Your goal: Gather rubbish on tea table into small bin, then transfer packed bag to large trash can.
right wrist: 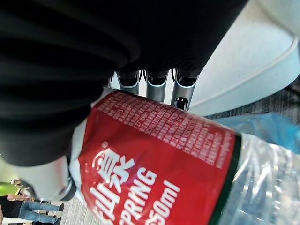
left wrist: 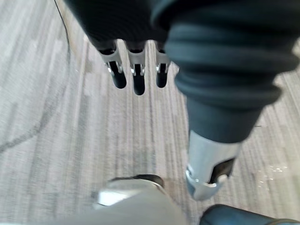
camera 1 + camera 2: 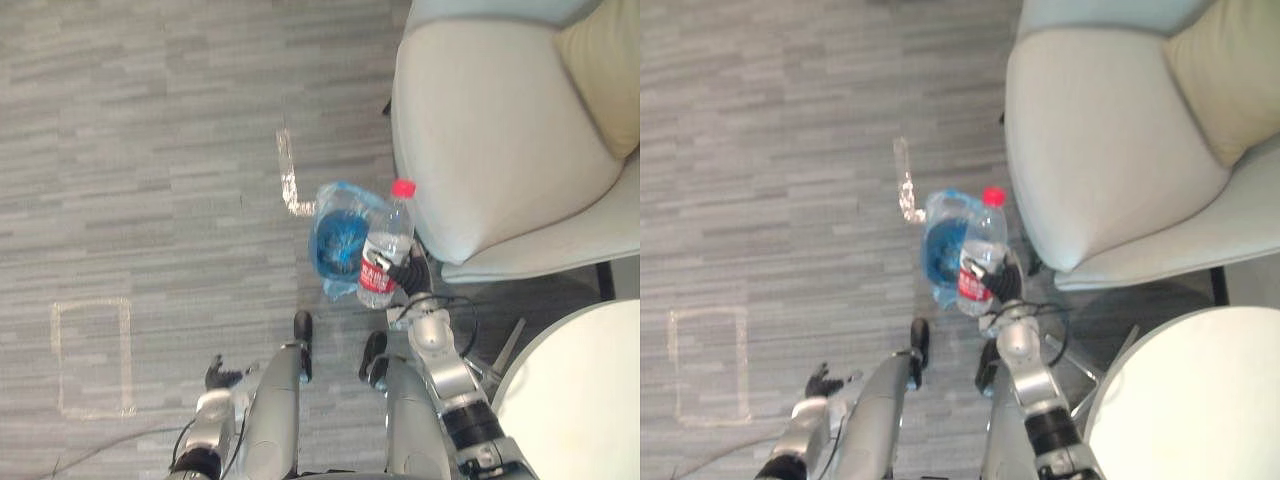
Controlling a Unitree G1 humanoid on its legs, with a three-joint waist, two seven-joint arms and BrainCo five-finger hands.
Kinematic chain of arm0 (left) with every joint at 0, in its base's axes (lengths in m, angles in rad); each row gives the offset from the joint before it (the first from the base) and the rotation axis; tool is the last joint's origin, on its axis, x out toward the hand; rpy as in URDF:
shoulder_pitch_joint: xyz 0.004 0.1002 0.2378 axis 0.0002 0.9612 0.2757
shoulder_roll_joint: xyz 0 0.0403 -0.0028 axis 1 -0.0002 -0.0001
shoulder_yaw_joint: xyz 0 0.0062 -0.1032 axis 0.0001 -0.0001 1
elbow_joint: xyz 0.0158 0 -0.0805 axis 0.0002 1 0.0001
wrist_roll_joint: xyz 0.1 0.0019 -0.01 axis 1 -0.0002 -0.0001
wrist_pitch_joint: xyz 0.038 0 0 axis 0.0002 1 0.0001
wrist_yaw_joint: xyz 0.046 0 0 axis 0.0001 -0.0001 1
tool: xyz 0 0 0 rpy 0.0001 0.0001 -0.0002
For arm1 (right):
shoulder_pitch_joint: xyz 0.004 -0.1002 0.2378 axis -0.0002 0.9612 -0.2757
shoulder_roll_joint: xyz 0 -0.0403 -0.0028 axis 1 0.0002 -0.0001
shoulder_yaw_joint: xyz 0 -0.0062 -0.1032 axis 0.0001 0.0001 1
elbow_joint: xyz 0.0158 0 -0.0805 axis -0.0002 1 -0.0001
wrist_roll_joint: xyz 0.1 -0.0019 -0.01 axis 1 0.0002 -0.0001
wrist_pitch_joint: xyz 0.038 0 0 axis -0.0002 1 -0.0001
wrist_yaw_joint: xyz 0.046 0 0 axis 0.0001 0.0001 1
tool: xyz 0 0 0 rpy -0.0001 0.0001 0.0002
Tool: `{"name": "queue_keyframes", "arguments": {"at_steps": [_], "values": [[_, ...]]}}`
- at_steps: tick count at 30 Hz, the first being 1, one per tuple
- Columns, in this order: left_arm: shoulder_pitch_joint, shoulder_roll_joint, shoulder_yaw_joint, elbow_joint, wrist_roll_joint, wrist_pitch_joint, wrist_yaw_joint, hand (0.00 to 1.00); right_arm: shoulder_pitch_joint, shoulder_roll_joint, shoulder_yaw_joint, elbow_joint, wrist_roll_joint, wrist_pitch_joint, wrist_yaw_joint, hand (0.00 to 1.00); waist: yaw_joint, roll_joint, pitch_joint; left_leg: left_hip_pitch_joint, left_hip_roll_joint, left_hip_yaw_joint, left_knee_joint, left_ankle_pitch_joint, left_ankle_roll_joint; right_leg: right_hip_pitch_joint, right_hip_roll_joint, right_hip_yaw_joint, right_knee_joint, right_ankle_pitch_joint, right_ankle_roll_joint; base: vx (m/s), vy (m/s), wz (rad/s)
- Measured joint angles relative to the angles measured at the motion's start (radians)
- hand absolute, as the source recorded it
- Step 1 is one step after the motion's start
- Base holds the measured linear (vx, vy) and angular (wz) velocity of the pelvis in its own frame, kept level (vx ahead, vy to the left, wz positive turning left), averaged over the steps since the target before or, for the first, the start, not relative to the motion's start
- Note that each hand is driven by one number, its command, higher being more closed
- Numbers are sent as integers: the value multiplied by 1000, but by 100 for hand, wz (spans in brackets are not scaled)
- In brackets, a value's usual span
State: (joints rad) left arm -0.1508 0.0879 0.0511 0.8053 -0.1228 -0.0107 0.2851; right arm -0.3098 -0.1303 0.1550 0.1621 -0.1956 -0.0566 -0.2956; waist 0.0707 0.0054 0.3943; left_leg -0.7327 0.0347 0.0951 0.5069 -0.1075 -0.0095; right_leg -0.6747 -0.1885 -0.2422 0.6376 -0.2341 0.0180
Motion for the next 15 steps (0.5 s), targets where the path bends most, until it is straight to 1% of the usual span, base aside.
{"name": "queue_keyframes", "arguments": {"at_steps": [1, 2, 4, 5, 7, 10, 11, 15], "values": [[-26, -9, -2, -10, -4, -6, 2, 0, -36, -15, -3, 0, 0, 1, -10, 100, 1, 1, 9, -37, -4, -4, 10, 4, 1, -36, -5, -1, 15, 0, 0, -95, 48, 23], [-64, -36, -5, -22, -14, -9, 4, 0, -90, -43, -5, 3, 1, 9, -29, 100, 1, 6, 15, -100, -12, -18, 26, 7, -2, -93, -13, -9, 36, 0, 0, -112, 57, 27], [-103, -36, -8, -35, -22, -22, 10, 0, -155, -78, -15, 14, 1, 23, -44, 100, 5, 5, 29, -159, -17, -26, 39, 17, -3, -150, -24, -17, 61, -1, -2, -71, 37, 30], [-131, -42, -10, -43, -36, -26, 17, 0, -209, -108, -18, 18, 1, 28, -61, 100, 8, 5, 40, -202, -28, -34, 42, 28, -1, -194, -36, -22, 80, -4, -8, -40, 20, 29], [-152, -44, -9, -53, -39, -28, 23, 0, -284, -128, -27, 51, 2, 29, -76, 100, 12, 5, 60, -241, -30, -40, 57, 38, 6, -229, -41, -26, 100, -7, -12, -29, 15, 20], [-186, -43, -9, -72, -58, -31, 35, 0, -411, -165, -34, 106, 2, 32, -94, 100, 27, 5, 70, -327, -34, -54, 83, 45, 5, -310, -46, -28, 134, -11, -18, -22, 8, 15], [-196, -44, -10, -81, -73, -36, 40, 0, -469, -181, -33, 147, 2, 33, -107, 100, 34, 5, 73, -363, -37, -60, 99, 50, 2, -344, -48, -28, 152, -16, -18, -17, 8, 17], [-218, -63, -11, -109, -84, -70, 40, 0, -565, -217, -35, 236, 3, 38, -131, 100, 42, 8, 75, -442, -55, -80, 129, 55, -1, -416, -70, -36, 206, -41, -17, -21, 12, 29]]}}
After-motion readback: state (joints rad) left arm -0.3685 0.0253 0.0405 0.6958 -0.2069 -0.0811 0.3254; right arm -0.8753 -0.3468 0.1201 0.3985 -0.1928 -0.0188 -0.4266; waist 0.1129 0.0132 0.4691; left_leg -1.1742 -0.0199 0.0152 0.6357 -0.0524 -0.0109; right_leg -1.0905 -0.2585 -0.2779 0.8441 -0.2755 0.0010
